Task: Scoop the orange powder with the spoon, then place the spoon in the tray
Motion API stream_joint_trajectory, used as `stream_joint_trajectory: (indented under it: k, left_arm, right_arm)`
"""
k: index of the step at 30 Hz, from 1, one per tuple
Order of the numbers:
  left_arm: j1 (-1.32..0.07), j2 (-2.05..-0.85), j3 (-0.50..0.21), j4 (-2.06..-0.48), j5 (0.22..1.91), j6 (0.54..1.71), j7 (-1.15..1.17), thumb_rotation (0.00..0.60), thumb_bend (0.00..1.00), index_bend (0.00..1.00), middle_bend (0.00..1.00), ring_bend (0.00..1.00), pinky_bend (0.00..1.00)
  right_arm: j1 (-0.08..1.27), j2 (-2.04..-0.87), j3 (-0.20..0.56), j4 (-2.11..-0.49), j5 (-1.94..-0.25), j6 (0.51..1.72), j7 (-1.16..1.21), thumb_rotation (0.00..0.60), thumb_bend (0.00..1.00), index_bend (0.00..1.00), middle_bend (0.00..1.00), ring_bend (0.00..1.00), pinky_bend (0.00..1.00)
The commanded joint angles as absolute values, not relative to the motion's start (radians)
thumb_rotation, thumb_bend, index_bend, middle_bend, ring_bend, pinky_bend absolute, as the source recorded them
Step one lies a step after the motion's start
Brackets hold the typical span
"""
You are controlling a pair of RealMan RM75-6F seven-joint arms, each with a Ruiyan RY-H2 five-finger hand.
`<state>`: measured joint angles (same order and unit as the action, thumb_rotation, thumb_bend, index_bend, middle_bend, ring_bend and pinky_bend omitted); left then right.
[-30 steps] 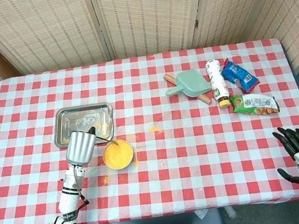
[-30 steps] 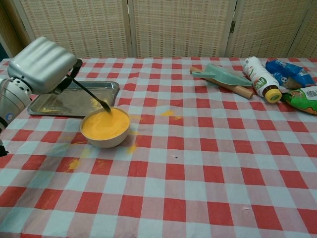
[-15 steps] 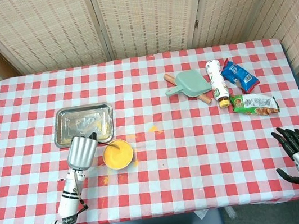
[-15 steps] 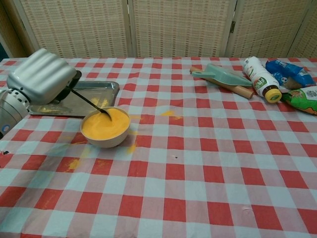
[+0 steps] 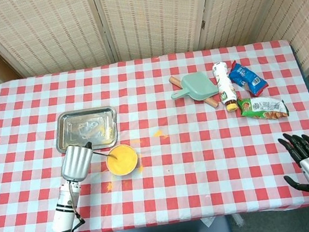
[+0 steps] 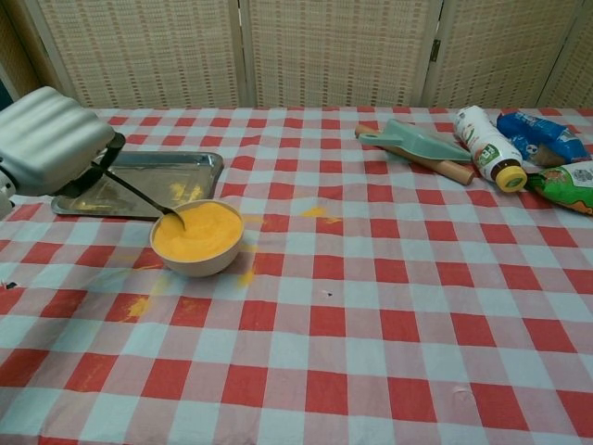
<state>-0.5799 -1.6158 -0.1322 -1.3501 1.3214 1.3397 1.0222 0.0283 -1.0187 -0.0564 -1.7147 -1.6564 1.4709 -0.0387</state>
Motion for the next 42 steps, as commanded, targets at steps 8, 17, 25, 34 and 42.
stream_joint_trajectory:
  k: [8,17,25,34,42]
  left_arm:
    - [-0.556,-1.566,-0.134,-1.471,1.337,1.368,0.977,0.600,0.80,0.95,1.00,1.00,1.00]
    - [-0.540,-1.582,-0.113,-1.516,1.372,1.389,0.968,0.600,0.79,0.95,1.00,1.00,1.00]
    - [-0.544,-1.624,-0.105,-1.445,1.368,1.365,0.991,0.600,0.79,0.95,1.00,1.00,1.00]
    - [-0.572,-1.696,-0.118,-1.315,1.376,1.334,0.993,0.600,0.79,0.95,1.00,1.00,1.00]
    - [-0.611,-1.734,-0.150,-1.224,1.383,1.312,0.977,0.600,0.79,0.95,1.00,1.00,1.00]
  right_arm:
    - [0.030,-1.019,-0.061,-1.715,-1.662,1.466,-0.038,0.600,0.19,0.00,0.00,0.00,0.00]
    - [0.028,-1.013,-0.067,-1.713,-1.678,1.475,-0.025,0.600,0.19,0.00,0.00,0.00,0.00]
    - [0.018,-1.006,-0.070,-1.708,-1.690,1.502,-0.008,0.600,0.19,0.00,0.00,0.00,0.00]
    - [0.018,-1.005,-0.065,-1.706,-1.681,1.500,-0.002,0.600,0.19,0.00,0.00,0.00,0.00]
    - [0.018,-1.004,-0.059,-1.705,-1.670,1.501,0.001,0.600,0.19,0.00,0.00,0.00,0.00]
